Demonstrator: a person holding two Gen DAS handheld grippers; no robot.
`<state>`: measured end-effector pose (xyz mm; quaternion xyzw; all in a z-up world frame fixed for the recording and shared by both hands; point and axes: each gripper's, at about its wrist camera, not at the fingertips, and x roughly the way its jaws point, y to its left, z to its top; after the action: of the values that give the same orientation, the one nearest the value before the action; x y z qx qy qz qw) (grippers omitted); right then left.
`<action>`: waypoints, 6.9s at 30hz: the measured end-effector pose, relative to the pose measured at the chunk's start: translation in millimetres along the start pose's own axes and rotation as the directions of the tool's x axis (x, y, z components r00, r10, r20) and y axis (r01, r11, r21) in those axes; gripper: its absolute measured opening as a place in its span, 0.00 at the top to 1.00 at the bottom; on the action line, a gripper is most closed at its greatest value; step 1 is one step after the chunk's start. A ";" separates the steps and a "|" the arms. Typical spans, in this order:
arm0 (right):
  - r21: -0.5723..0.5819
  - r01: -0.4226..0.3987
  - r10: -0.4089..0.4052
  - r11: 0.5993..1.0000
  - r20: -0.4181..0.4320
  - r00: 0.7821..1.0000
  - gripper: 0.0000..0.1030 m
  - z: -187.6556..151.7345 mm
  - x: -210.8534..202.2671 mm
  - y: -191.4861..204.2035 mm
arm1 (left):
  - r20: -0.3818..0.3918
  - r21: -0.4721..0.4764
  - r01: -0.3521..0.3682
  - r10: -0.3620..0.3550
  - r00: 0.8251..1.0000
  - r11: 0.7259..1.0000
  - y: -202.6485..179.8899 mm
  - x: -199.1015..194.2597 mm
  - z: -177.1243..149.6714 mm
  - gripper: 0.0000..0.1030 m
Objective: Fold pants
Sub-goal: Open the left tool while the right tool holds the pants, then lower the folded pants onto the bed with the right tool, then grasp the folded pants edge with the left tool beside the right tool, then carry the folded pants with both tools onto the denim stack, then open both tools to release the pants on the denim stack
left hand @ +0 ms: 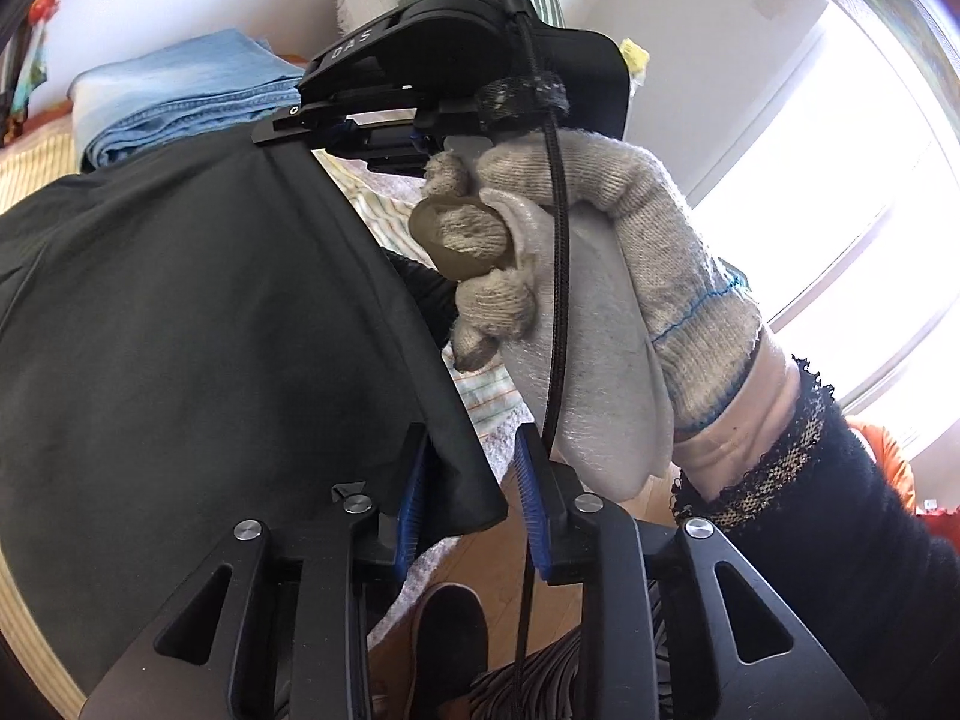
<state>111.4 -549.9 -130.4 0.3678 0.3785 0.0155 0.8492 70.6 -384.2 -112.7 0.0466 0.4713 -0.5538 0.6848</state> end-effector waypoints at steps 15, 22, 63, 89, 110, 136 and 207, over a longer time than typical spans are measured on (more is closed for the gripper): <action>-0.095 0.175 -0.166 0.980 0.091 0.982 0.93 -0.1 -38.4 14.7 | 0.037 0.017 -0.098 0.098 0.995 0.995 -4.4 -43.2 -11.3 0.64; -0.306 0.144 -0.119 0.941 0.099 0.988 0.91 -21.4 -41.8 83.8 | 0.124 -0.073 -0.288 0.295 0.947 0.955 45.0 -104.9 -50.8 0.64; -0.069 0.040 -0.052 0.997 -0.193 0.980 0.20 -50.0 -20.7 -14.1 | 0.037 -0.440 -0.153 0.188 0.981 0.885 176.9 -82.1 -17.9 0.49; -0.028 -0.093 0.086 0.995 -0.187 0.978 0.62 -49.1 -17.9 -17.6 | 0.038 -0.405 -0.193 0.227 0.973 0.894 171.1 -61.8 -6.4 0.57; -0.113 -0.030 0.014 0.993 -0.145 0.989 0.72 -58.3 -26.5 7.9 | 0.089 -0.360 -0.230 0.279 0.956 0.904 163.3 -65.0 -6.0 0.93; -0.222 0.064 -0.073 0.973 -0.034 0.997 0.77 -67.4 -40.2 45.0 | 0.196 -0.338 -0.163 0.239 0.951 0.927 140.7 -83.2 -2.5 0.95; -0.301 0.421 -0.349 0.856 0.264 0.899 0.42 215.1 38.7 39.4 | 0.278 -0.200 -0.395 0.438 0.855 0.897 246.3 -47.0 259.9 0.37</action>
<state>289.7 -641.2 -34.5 0.1265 0.3487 -0.1253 0.9202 425.3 -408.8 -49.5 0.0116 0.3709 -0.3589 0.8564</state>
